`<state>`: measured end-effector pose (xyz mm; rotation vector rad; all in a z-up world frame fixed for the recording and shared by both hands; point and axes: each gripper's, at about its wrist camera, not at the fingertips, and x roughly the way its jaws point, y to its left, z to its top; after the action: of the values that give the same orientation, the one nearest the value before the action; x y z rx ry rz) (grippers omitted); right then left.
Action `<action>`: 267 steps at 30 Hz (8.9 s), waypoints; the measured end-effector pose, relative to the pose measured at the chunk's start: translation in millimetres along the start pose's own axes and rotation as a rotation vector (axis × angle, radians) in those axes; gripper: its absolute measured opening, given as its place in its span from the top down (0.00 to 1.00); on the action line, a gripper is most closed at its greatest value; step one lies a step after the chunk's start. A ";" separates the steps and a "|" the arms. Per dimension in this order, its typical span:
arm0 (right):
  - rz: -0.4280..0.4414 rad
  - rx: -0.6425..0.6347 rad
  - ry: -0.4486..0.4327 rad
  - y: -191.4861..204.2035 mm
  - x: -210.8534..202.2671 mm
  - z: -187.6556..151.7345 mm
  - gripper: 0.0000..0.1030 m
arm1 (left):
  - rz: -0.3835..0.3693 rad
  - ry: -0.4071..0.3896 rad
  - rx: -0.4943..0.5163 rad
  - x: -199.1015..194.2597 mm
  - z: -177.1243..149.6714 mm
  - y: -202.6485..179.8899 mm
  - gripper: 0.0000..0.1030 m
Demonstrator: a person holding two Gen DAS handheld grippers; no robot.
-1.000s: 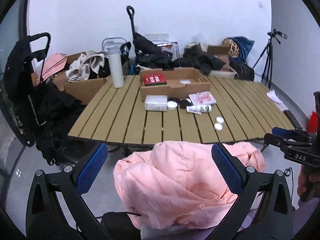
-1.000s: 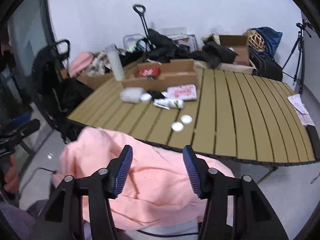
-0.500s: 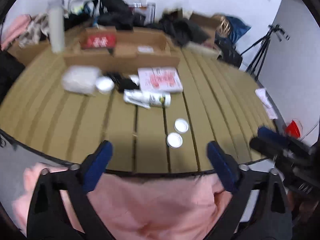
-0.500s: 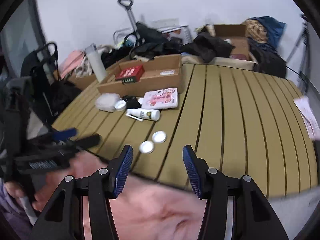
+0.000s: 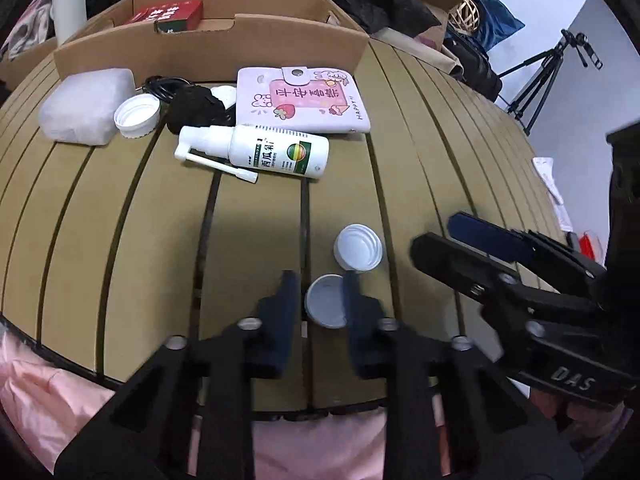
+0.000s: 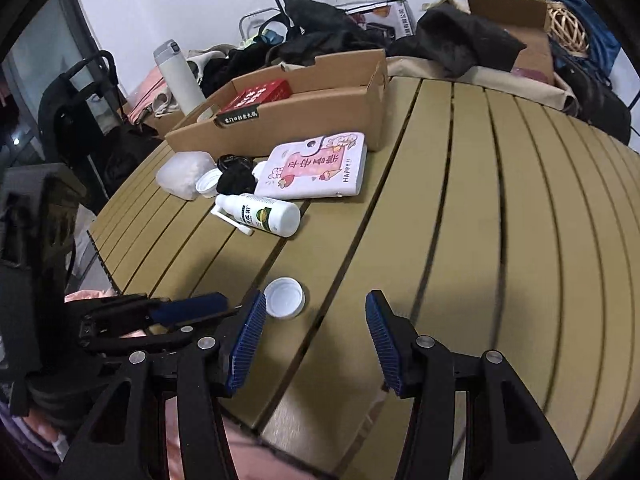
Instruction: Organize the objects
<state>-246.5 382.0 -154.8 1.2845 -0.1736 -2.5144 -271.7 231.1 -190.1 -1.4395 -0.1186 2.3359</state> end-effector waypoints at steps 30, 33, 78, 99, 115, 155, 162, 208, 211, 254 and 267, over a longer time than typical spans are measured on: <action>-0.151 0.038 -0.114 18.0 -46.7 -26.0 0.95 | 0.002 0.016 0.195 -13.7 -16.7 -24.7 0.55; -0.135 0.047 -0.124 20.2 -56.1 -31.3 0.94 | 0.030 0.027 0.203 -2.0 -14.3 -26.0 0.60; -0.157 0.128 -0.108 1.4 -68.8 -36.7 0.94 | -0.050 -0.014 0.247 -5.1 6.2 -25.0 1.00; -0.139 0.231 -0.101 -27.4 -69.6 -54.5 0.94 | -0.034 0.103 0.398 43.2 27.8 -90.7 0.95; -0.067 0.004 -0.242 23.5 -115.4 49.3 0.95 | -0.070 -0.207 0.183 -152.3 131.2 35.6 0.95; -0.212 0.006 0.069 3.7 -29.7 281.4 0.20 | 0.435 -0.088 0.048 -180.8 251.5 134.0 0.10; -0.214 0.016 -0.015 29.0 -110.4 235.9 0.20 | 0.434 -0.152 0.104 -250.1 191.3 106.9 0.05; 0.143 0.002 0.069 155.9 166.6 136.0 0.68 | -0.201 -0.070 0.095 -22.5 129.9 228.5 0.57; 0.160 0.004 0.061 155.0 169.5 137.4 0.68 | -0.189 -0.104 0.091 -25.3 125.4 228.0 0.58; 0.206 0.009 -0.183 145.3 -20.6 176.7 0.71 | -0.166 -0.222 0.164 -165.2 193.0 116.6 0.62; 0.186 0.089 0.119 95.3 167.5 233.2 0.71 | -0.008 0.030 0.067 -15.8 227.7 180.0 0.67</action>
<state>-505.7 229.3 -122.4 1.3797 -0.3644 -2.2905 -515.6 89.6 -119.3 -1.4391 -0.0373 2.2888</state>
